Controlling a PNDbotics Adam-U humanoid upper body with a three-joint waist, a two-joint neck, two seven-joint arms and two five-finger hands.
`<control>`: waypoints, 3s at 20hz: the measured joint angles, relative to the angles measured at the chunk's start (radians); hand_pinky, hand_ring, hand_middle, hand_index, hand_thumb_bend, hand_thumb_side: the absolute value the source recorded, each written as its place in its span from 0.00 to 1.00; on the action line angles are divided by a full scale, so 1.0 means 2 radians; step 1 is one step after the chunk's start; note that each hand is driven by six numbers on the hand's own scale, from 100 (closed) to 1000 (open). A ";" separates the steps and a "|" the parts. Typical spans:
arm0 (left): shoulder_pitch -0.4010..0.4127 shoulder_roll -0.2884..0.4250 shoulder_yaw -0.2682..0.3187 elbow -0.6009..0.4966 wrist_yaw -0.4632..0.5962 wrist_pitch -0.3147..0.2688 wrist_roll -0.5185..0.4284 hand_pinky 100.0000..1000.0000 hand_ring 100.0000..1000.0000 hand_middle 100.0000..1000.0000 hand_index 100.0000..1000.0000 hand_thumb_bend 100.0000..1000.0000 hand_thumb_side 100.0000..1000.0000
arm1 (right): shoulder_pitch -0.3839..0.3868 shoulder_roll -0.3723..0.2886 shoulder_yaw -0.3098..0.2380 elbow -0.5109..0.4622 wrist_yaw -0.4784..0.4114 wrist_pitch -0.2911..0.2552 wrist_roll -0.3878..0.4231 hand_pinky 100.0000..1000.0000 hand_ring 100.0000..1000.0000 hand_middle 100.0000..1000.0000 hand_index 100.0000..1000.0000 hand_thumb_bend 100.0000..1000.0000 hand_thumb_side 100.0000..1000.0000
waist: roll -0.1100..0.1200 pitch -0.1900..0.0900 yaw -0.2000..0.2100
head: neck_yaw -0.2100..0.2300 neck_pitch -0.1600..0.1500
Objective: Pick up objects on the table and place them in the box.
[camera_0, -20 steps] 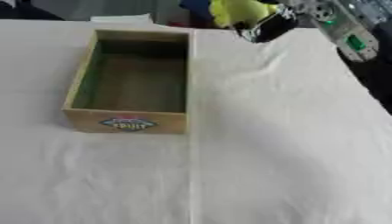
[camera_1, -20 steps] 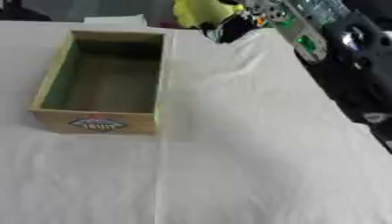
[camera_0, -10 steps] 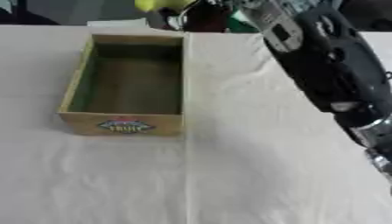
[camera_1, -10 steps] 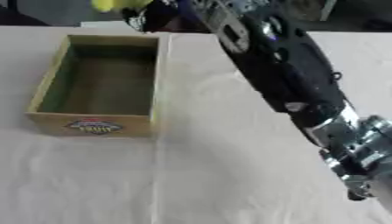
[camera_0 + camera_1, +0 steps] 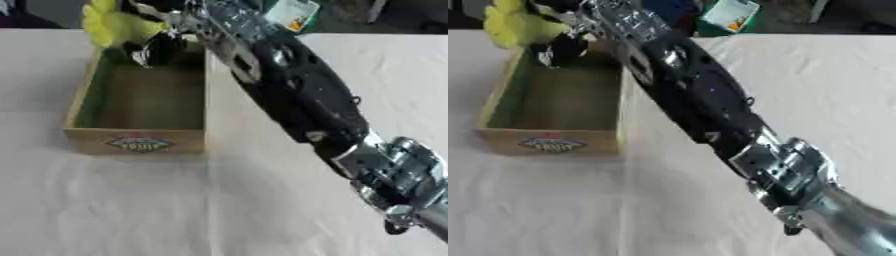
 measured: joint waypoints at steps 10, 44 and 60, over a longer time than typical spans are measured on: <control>-0.003 0.000 0.000 0.000 0.002 0.001 -0.003 0.45 0.51 0.51 0.73 0.00 0.58 | 0.007 0.023 -0.022 0.097 0.056 -0.009 -0.022 0.74 0.62 0.48 0.59 0.00 0.41 | -0.002 0.004 0.003 | -0.003 0.000; -0.003 0.000 0.000 0.000 0.002 0.005 -0.009 0.45 0.51 0.51 0.73 0.00 0.59 | -0.022 0.029 -0.074 0.128 0.112 -0.002 0.123 0.91 0.93 0.91 1.00 0.63 0.74 | -0.005 0.005 0.009 | -0.013 0.000; 0.000 0.000 0.001 0.000 -0.002 0.002 -0.002 0.46 0.51 0.51 0.73 0.00 0.59 | 0.013 -0.140 -0.075 -0.197 -0.089 0.063 0.102 0.80 0.74 0.74 0.81 0.00 1.00 | -0.002 0.004 -0.009 | 0.009 0.000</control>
